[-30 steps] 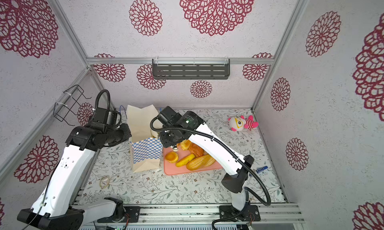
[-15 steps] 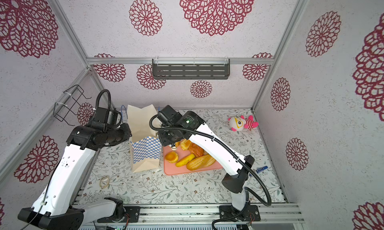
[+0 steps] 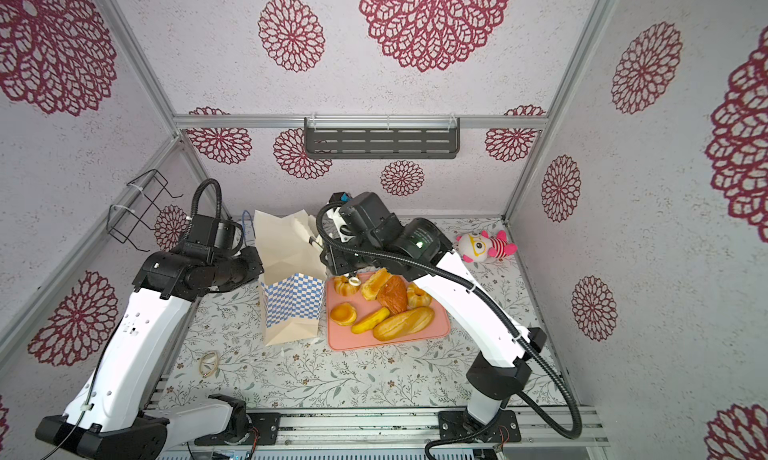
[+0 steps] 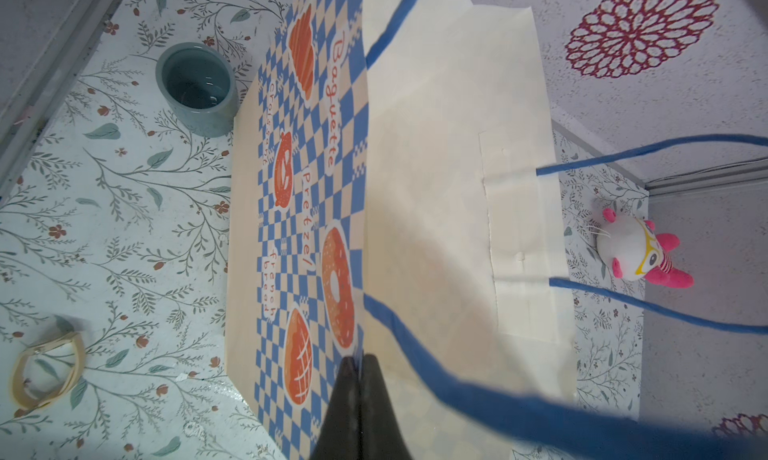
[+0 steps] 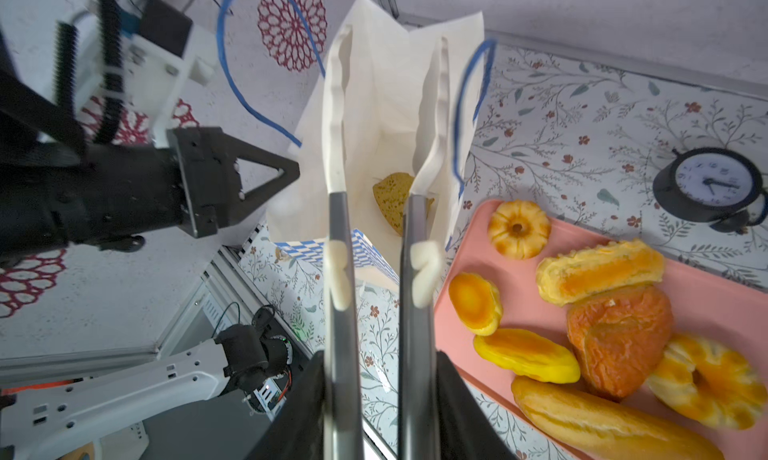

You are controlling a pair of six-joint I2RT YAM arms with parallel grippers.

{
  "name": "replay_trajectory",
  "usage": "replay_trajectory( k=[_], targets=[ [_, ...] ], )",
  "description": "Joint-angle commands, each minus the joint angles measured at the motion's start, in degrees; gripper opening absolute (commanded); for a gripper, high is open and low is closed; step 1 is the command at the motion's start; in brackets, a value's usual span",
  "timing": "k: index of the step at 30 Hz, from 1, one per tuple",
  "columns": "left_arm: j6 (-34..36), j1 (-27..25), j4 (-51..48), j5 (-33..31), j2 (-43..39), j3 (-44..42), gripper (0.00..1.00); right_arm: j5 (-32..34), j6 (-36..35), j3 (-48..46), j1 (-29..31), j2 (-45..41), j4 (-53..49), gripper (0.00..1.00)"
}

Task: Place the fake bread into the paper bag
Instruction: 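Raise the tongs out of the bag and back over the tray, then lower the tongs toward the breads on the pink tray with the right gripper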

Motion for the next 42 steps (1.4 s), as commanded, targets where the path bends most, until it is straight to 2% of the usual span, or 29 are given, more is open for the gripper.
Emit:
replay_trajectory(
  k=[1,8,13,18,32,39,42],
  targets=[
    [0.67,0.15,1.48,0.16,-0.14,0.17,0.00,0.47,1.37,-0.04,-2.08,-5.50,6.33,0.39],
    [0.56,0.07,1.47,0.20,-0.05,0.35,0.00,-0.77,3.66,-8.34,-10.67,-14.69,12.68,0.39],
    [0.49,0.09,1.47,0.40,0.04,0.61,0.00,-1.43,4.01,-15.72,-18.14,-20.24,12.56,0.40],
    [0.49,0.02,1.47,0.54,0.26,0.65,0.00,-1.19,3.76,-23.98,-23.07,-24.36,10.87,0.40],
    [0.20,-0.20,1.65,0.69,-0.05,-0.43,0.00,-3.83,6.91,-50.48,-28.18,-29.11,12.52,0.38],
    [0.23,-0.20,1.99,0.79,-0.22,-1.01,0.00,-5.41,6.58,-57.85,-28.75,-27.84,11.25,0.36],
    [0.11,-0.20,2.43,1.05,-0.14,-1.31,0.00,-4.72,6.35,-59.05,-29.83,-28.18,10.41,0.39]
  ],
)
